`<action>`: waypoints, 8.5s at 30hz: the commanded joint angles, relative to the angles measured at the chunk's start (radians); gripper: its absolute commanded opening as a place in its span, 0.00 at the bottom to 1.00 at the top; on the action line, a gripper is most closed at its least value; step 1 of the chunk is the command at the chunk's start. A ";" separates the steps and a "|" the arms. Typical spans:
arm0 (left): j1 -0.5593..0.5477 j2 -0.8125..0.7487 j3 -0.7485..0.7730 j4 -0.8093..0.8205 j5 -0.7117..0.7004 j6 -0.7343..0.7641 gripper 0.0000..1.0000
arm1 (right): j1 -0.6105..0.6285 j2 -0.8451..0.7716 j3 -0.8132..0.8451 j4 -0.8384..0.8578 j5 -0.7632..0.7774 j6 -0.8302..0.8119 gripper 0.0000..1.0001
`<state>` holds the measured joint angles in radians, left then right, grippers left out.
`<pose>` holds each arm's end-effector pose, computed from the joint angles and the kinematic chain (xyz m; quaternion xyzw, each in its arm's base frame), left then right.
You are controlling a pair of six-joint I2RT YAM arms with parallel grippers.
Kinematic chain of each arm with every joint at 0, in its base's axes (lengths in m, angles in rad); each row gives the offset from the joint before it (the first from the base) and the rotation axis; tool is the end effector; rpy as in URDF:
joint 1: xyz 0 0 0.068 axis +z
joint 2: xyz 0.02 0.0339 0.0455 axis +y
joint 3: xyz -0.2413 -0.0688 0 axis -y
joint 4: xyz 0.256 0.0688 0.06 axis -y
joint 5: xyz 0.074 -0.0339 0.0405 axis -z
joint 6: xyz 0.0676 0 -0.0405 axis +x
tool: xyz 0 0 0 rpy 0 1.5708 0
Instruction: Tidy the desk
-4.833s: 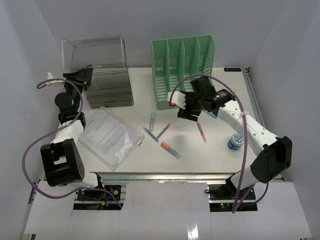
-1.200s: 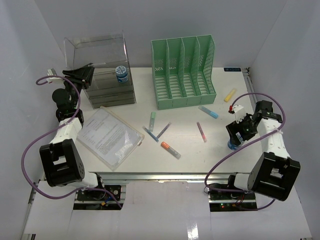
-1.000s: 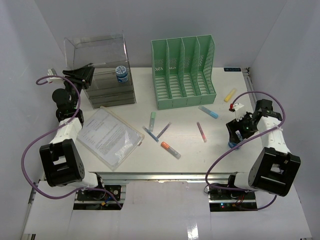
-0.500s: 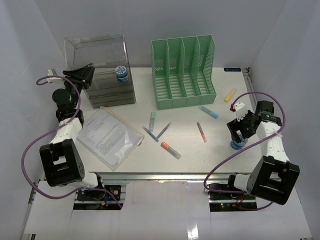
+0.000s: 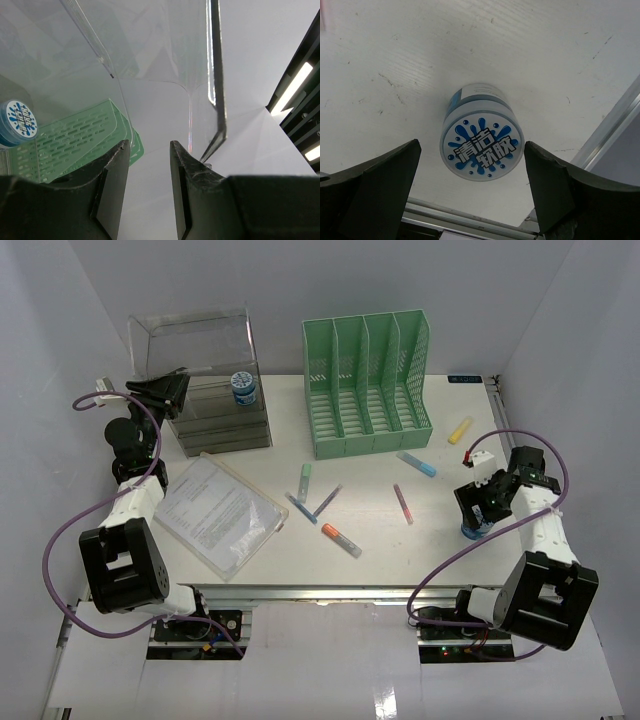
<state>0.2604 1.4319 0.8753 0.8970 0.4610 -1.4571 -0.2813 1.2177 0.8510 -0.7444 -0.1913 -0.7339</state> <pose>0.3580 0.0643 0.3131 -0.3034 0.5084 -0.5568 0.5827 0.2527 -0.0596 0.1783 -0.2387 0.9397 -0.0290 0.2434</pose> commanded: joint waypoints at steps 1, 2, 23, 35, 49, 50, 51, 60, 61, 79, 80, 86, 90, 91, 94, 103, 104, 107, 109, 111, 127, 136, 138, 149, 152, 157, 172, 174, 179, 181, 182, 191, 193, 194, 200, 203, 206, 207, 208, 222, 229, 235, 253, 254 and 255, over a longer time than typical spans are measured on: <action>0.007 -0.020 0.003 0.029 0.009 0.004 0.49 | -0.006 0.045 -0.021 0.017 -0.010 0.039 0.90; 0.007 -0.021 0.002 0.029 0.010 0.004 0.49 | -0.006 0.058 -0.024 0.026 0.001 0.041 0.90; 0.008 -0.018 -0.010 0.042 0.010 -0.007 0.49 | 0.001 0.089 0.030 -0.043 -0.093 -0.057 0.11; 0.007 -0.020 0.013 0.031 0.014 -0.015 0.49 | 0.828 0.076 0.406 -0.049 -0.051 -0.158 0.08; 0.008 0.002 0.014 0.049 0.019 -0.018 0.49 | 1.244 0.624 0.874 0.535 0.226 -0.535 0.08; 0.008 0.004 0.019 0.049 0.020 -0.021 0.49 | 1.250 0.673 0.887 0.610 0.223 -0.551 0.08; 0.008 0.006 0.024 0.048 0.021 -0.023 0.49 | 1.256 0.716 0.904 0.697 0.222 -0.561 0.08; 0.008 -0.001 0.048 0.048 0.027 -0.037 0.49 | 1.259 1.041 1.211 1.175 0.268 -0.581 0.08; 0.008 -0.002 0.047 0.052 0.027 -0.040 0.49 | 1.258 1.063 1.223 1.206 0.261 -0.581 0.08; 0.008 -0.003 0.029 0.070 0.041 -0.046 0.49 | 1.218 1.257 1.353 1.365 0.225 -0.590 0.26; 0.008 -0.003 0.028 0.069 0.043 -0.046 0.49 | 1.216 1.267 1.358 1.367 0.216 -0.595 0.31; 0.008 -0.006 0.033 0.064 0.048 -0.047 0.49 | 1.210 1.294 1.396 1.302 0.201 -0.638 0.94; 0.008 -0.010 0.041 0.055 0.052 -0.041 0.49 | 1.209 1.209 1.307 1.301 0.168 -0.613 0.90; 0.008 -0.010 0.042 0.054 0.053 -0.040 0.49 | 1.209 1.181 1.283 1.301 0.166 -0.608 0.90; 0.008 -0.006 0.044 0.057 0.053 -0.047 0.49 | 1.211 1.120 1.185 1.310 0.156 -0.615 0.90; 0.007 -0.008 0.021 0.031 0.065 -0.024 0.49 | 1.233 0.660 0.813 0.827 -0.073 -0.645 0.91; 0.007 -0.010 0.014 0.029 0.067 -0.020 0.49 | 1.234 0.628 0.820 0.690 -0.108 -0.647 0.92; 0.008 -0.022 -0.023 0.013 0.072 0.004 0.49 | 1.232 0.534 0.808 0.272 -0.183 -0.625 0.96; 0.008 -0.042 -0.046 -0.013 0.075 0.024 0.49 | 1.234 0.448 0.717 0.197 -0.182 -0.608 0.97; 0.007 -0.060 -0.082 -0.070 0.070 0.050 0.49 | 1.234 0.358 0.618 0.164 -0.159 -0.560 0.97; 0.007 -0.053 -0.237 -0.589 0.025 0.162 0.52 | 0.853 -0.036 0.342 0.132 -0.328 -0.144 0.96; -0.001 0.178 -0.272 -0.128 0.195 0.156 0.67 | 0.714 -0.094 0.256 0.139 -0.615 0.083 0.98; -0.001 0.222 -0.254 -0.090 0.188 0.156 0.67 | 0.695 -0.116 0.244 0.152 -0.642 0.102 0.99; -0.024 0.396 -0.153 0.085 0.094 0.117 0.58 | 0.610 -0.223 0.045 0.270 -0.693 0.124 0.99; -0.030 0.427 -0.127 0.098 0.076 0.094 0.53 | 0.599 -0.224 0.031 0.280 -0.706 0.128 0.99; -0.043 0.473 -0.100 0.076 0.037 0.072 0.47 | 0.582 -0.219 0.028 0.281 -0.726 0.130 1.00; -0.052 0.465 -0.142 0.114 0.025 0.029 0.12 | 0.556 -0.237 -0.003 0.286 -0.737 0.133 0.99; -0.052 0.438 -0.182 0.136 0.033 0.028 0.09 | 0.556 -0.244 -0.010 0.286 -0.728 0.132 0.99; -0.052 0.356 -0.297 0.179 0.047 0.030 0.06 | 0.551 -0.262 -0.031 0.290 -0.716 0.129 0.99; -0.052 0.307 -0.341 0.188 0.051 0.035 0.05 | 0.551 -0.266 -0.041 0.294 -0.709 0.129 0.99; -0.052 0.285 -0.364 0.189 0.051 0.039 0.05 | 0.549 -0.267 -0.046 0.295 -0.704 0.129 0.99; -0.050 0.147 -0.465 0.089 0.053 0.092 0.38 | 0.539 -0.266 -0.084 0.342 -0.677 0.155 0.99; -0.052 0.131 -0.453 0.051 0.058 0.113 0.50 | 0.538 -0.257 -0.087 0.350 -0.665 0.168 0.98; -0.052 0.123 -0.446 0.031 0.065 0.128 0.54 | 0.539 -0.253 -0.087 0.349 -0.654 0.174 0.98; -0.050 -0.020 -0.438 -0.181 0.072 0.256 0.69 | 0.536 -0.231 -0.112 0.356 -0.570 0.206 0.94; -0.050 -0.133 -0.453 -0.371 0.056 0.332 0.79 | 0.530 -0.225 -0.127 0.366 -0.548 0.219 0.91; -0.051 -0.249 -0.454 -0.531 0.031 0.406 0.81 | 0.509 -0.217 -0.143 0.388 -0.531 0.240 0.90; -0.051 -0.291 -0.456 -0.584 0.029 0.416 0.81 | 0.497 -0.211 -0.149 0.393 -0.531 0.250 0.90; -0.052 -0.327 -0.457 -0.630 0.028 0.427 0.81 | 0.487 -0.207 -0.155 0.399 -0.532 0.259 0.90; -0.597 -0.421 -0.251 -0.951 -0.231 0.697 0.81 | 0.363 -0.257 -0.196 0.385 -0.641 0.229 0.90; -0.917 -0.033 0.066 -1.060 -0.577 1.063 0.76 | 0.307 -0.288 -0.199 0.375 -0.660 0.220 0.90; -0.923 0.214 0.250 -1.080 -0.679 1.241 0.72 | 0.276 -0.295 -0.201 0.366 -0.680 0.213 0.90; -0.923 0.462 0.381 -1.129 -0.760 1.246 0.57 | 0.231 -0.279 -0.200 0.364 -0.689 0.209 0.90; -0.923 0.467 0.381 -1.133 -0.766 1.243 0.57 | 0.229 -0.279 -0.199 0.364 -0.691 0.209 0.90; -0.923 0.470 0.382 -1.135 -0.770 1.236 0.57 | 0.229 -0.279 -0.200 0.365 -0.691 0.209 0.90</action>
<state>-0.6632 1.9039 1.2282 -0.2269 -0.2688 -0.2002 -0.0449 0.9379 0.6559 -0.3748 -0.8523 -0.5095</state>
